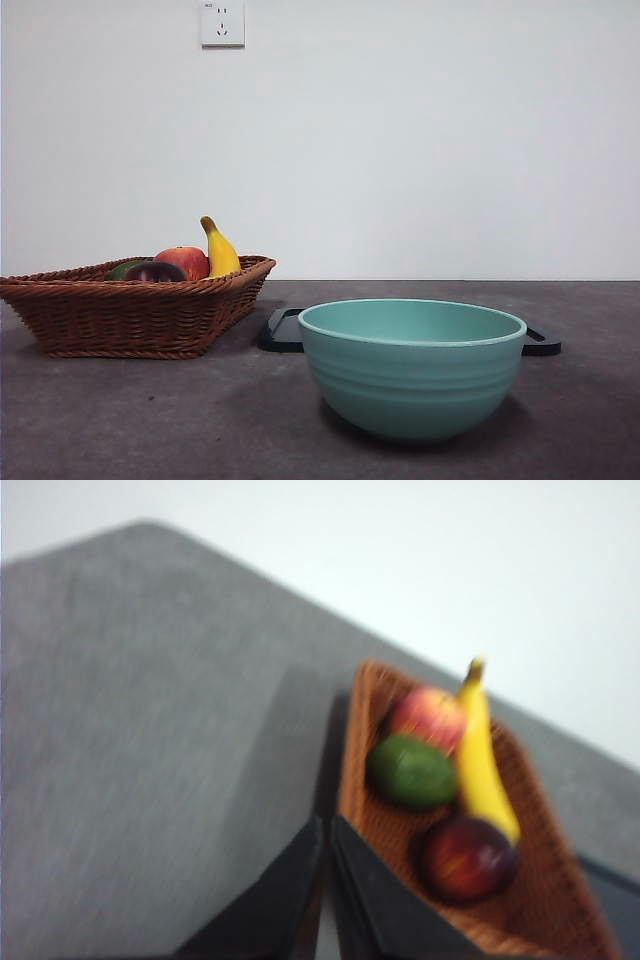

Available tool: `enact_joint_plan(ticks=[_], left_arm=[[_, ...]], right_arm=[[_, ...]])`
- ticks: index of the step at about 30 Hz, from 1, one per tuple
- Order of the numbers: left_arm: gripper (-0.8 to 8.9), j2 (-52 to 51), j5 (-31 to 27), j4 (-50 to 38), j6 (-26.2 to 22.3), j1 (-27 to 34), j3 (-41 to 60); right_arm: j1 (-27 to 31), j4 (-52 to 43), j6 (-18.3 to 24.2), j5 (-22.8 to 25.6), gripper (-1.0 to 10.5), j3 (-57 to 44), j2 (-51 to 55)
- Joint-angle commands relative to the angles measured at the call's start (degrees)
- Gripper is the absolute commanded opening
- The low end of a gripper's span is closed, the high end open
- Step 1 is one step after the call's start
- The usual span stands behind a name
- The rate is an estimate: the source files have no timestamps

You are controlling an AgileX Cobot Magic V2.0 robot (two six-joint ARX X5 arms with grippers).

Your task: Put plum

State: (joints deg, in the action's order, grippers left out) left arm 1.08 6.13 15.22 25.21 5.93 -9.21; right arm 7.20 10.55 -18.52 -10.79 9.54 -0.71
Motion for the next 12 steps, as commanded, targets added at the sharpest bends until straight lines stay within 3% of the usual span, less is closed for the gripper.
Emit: enact_joint_plan(ticks=[1, 6, 12], left_arm=[[0.14, 2.0, 0.3, 0.7, 0.8, 0.2, -4.7], [0.15, 8.9, 4.5, 2.5, -1.3, 0.1, -13.5], [0.14, 21.4, 14.3, 9.5, -7.6, 0.0, -26.0]], right_arm=[[0.0, 1.3, -0.9, -0.1, 0.1, 4.8, -1.9], [0.0, 5.9, 0.7, -1.7, 0.1, 15.1, -8.2], [0.0, 15.4, 5.7, -9.0, 0.1, 29.7, -19.9]])
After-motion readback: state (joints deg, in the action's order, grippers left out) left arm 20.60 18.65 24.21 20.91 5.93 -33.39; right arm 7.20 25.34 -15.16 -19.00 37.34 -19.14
